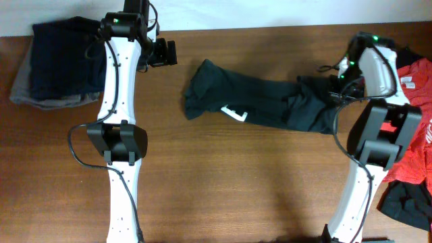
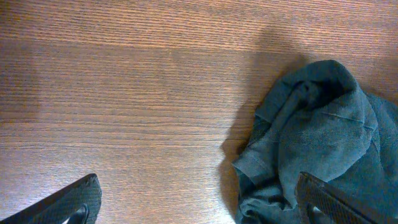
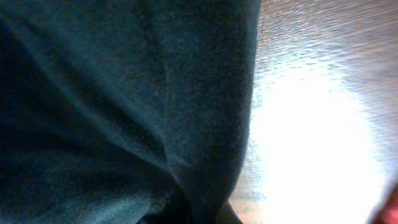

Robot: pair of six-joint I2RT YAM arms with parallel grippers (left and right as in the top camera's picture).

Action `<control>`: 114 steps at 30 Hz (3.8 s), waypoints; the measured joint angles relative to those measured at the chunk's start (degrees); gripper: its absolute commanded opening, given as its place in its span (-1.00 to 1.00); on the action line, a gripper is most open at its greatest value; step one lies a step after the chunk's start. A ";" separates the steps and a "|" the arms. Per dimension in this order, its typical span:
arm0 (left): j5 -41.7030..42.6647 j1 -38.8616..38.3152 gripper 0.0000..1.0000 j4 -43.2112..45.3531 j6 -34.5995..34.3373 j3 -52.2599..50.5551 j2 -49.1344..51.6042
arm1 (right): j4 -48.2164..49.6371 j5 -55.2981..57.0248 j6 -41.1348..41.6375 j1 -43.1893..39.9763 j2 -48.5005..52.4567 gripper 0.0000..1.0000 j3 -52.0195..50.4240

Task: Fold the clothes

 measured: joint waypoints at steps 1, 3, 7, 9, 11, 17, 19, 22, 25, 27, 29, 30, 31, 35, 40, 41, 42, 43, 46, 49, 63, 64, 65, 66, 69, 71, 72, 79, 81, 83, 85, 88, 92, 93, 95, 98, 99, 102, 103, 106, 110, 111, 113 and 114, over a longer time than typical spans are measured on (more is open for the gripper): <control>0.00 0.00 0.98 0.00 0.00 0.00 0.00 | -0.02 2.29 0.52 1.18 -0.66 -0.92 0.00; 0.00 0.00 0.98 0.00 0.00 0.00 0.00 | -0.02 5.68 1.44 3.61 -1.95 -0.92 0.11; 0.00 0.00 0.98 0.00 0.00 0.00 0.00 | 0.07 10.58 3.06 10.78 -4.09 -0.92 1.05; 0.00 0.00 0.98 0.00 0.00 0.00 0.00 | 0.24 11.45 3.98 13.31 -4.26 -0.92 1.05; 0.00 0.00 0.98 -0.02 0.00 0.00 0.00 | 0.70 11.98 5.07 15.56 -4.26 -0.92 1.05; 0.00 0.00 0.98 0.00 0.00 0.00 0.00 | 2.08 10.16 7.74 21.22 -4.28 -0.92 1.05; 0.00 0.00 0.99 0.00 0.00 0.00 0.00 | 3.19 8.63 8.02 22.10 -4.26 -0.92 1.05; 0.00 0.00 0.98 0.00 0.00 0.00 0.00 | 5.14 5.70 8.39 23.63 -4.26 -0.92 1.05; 0.00 0.00 0.98 -0.02 0.00 0.00 0.02 | 6.16 4.24 9.73 25.00 -4.28 -0.48 1.05; 0.00 0.00 0.98 -0.02 0.00 0.00 0.00 | 6.56 3.13 10.29 25.81 -4.28 -0.19 1.05; 0.00 0.00 0.98 -0.02 0.00 0.00 0.00 | 6.84 1.95 10.80 26.51 -4.28 -0.20 1.05; 0.00 0.00 0.98 0.00 0.00 0.00 0.00 | 6.97 1.38 10.93 26.73 -4.28 -0.27 1.05; 0.00 0.00 0.98 0.00 0.00 0.00 0.00 | 7.23 0.46 10.99 26.93 -4.28 -0.36 1.05; 0.00 0.00 0.98 -0.02 0.00 0.00 0.00 | 8.94 -5.01 11.21 27.04 -4.28 -0.55 1.05; 0.00 0.00 0.98 0.00 0.00 0.00 0.02 | 11.65 -9.84 11.32 27.04 -4.26 -0.53 1.05; 0.00 0.00 0.98 -0.02 0.00 0.00 0.02 | 11.85 -10.82 11.28 27.04 -4.26 -0.52 1.05; 0.00 0.00 0.99 0.00 0.00 0.00 0.00 | 12.31 -12.37 11.17 27.04 -4.28 -0.54 1.05; 0.00 0.00 0.98 0.00 0.00 0.00 0.00 | 12.61 -13.55 11.10 27.04 -4.26 -0.77 1.05; 0.00 0.00 0.98 -0.02 0.00 0.00 0.00 | 13.09 -16.68 10.86 27.06 -4.28 -0.92 1.22; 0.00 0.00 0.98 0.00 0.00 0.00 0.02 | 11.21 -15.54 10.97 27.06 -4.28 -0.91 3.43; 0.00 0.00 0.98 -0.26 0.00 0.00 0.00 | -8.55 5.62 11.96 12.11 -13.44 -0.05 16.87; 0.00 0.00 0.98 -0.24 0.00 0.00 0.00 | -8.96 4.92 10.99 9.57 -13.25 0.06 15.80; 0.00 0.00 0.98 -0.26 0.00 0.00 0.02 | -9.11 3.48 9.55 7.08 -12.96 0.16 14.40; 0.00 0.00 0.99 -0.24 0.00 0.00 0.00 | -8.98 1.49 7.61 4.79 -12.66 0.21 12.61; 0.00 0.00 0.98 -0.24 0.00 0.00 0.00 | -7.45 -5.44 2.05 -0.46 -12.09 0.28 5.51; 0.00 0.00 0.98 -0.24 0.00 0.00 0.00 | -4.76 -8.94 -0.39 -2.64 -11.98 0.37 0.61; 0.00 0.00 0.98 -0.24 0.00 0.00 0.00 | -3.17 -10.54 -1.55 -3.50 -11.91 0.42 -1.70; 0.00 0.00 0.98 -0.24 0.00 0.00 0.00 | 7.78 -22.12 -8.13 -7.13 -11.52 0.81 -16.76; 0.00 0.00 0.98 -0.33 0.00 0.00 0.00 | 11.26 -23.82 -8.90 -7.21 -11.52 0.83 -19.96; 0.00 0.00 0.98 -0.48 0.00 0.00 0.00 | 14.27 -24.90 -9.31 -7.21 -11.50 0.84 -23.10; -0.02 0.00 0.98 -0.70 0.00 0.00 0.00 | 16.33 -25.68 -9.68 -7.21 -11.50 0.84 -25.86; 0.00 0.00 0.98 -0.70 0.00 0.00 0.02 | 19.04 -27.15 -9.92 -7.21 -11.50 0.80 -28.87; -0.02 0.00 0.98 -0.74 0.00 0.00 0.00 | 21.55 -29.64 -10.10 -7.21 -11.78 0.42 -30.34; -0.02 0.00 0.98 -0.76 0.00 0.00 0.02 | 22.12 -30.10 -10.21 -7.21 -11.78 0.21 -30.71; -0.02 0.00 0.99 -0.76 0.00 0.00 0.00 | 22.91 -30.82 -10.23 -7.21 -11.78 -0.20 -31.45; 0.00 0.00 0.98 -0.85 0.00 0.00 0.00 | 24.39 -30.82 -9.79 -7.21 -11.65 -0.54 -32.35; 0.00 0.00 0.98 -0.85 0.00 0.00 0.02 | 24.70 -30.88 -9.40 -7.21 -11.65 -0.65 -32.44; 0.00 0.00 0.98 -0.85 0.00 0.00 0.00 | 25.29 -31.08 -9.05 -7.21 -11.65 -0.92 -32.44; 0.00 0.00 0.99 -0.85 0.00 0.00 0.00 | 25.24 -31.08 -8.70 -7.21 -11.65 -0.92 -32.41; 0.00 0.00 0.99 -0.85 0.00 0.00 0.00 | 23.78 -30.40 -7.15 -7.32 -11.61 -0.92 -31.28; 0.00 0.00 0.98 -0.85 0.00 0.00 0.00 | 17.81 -25.66 -5.31 -7.23 -11.56 -0.92 -25.66; 0.00 0.00 0.98 -0.87 0.00 0.00 0.02 | 16.35 -23.85 -4.87 -7.10 -11.56 -0.92 -24.02; 0.00 0.00 0.98 -0.87 0.00 0.00 0.00 | 13.62 -19.58 -3.82 -6.67 -11.58 -0.92 -20.57; 0.00 0.00 0.98 -0.85 0.00 0.00 0.00 | 12.39 -17.27 -3.50 -6.32 -11.58 -0.92 -18.86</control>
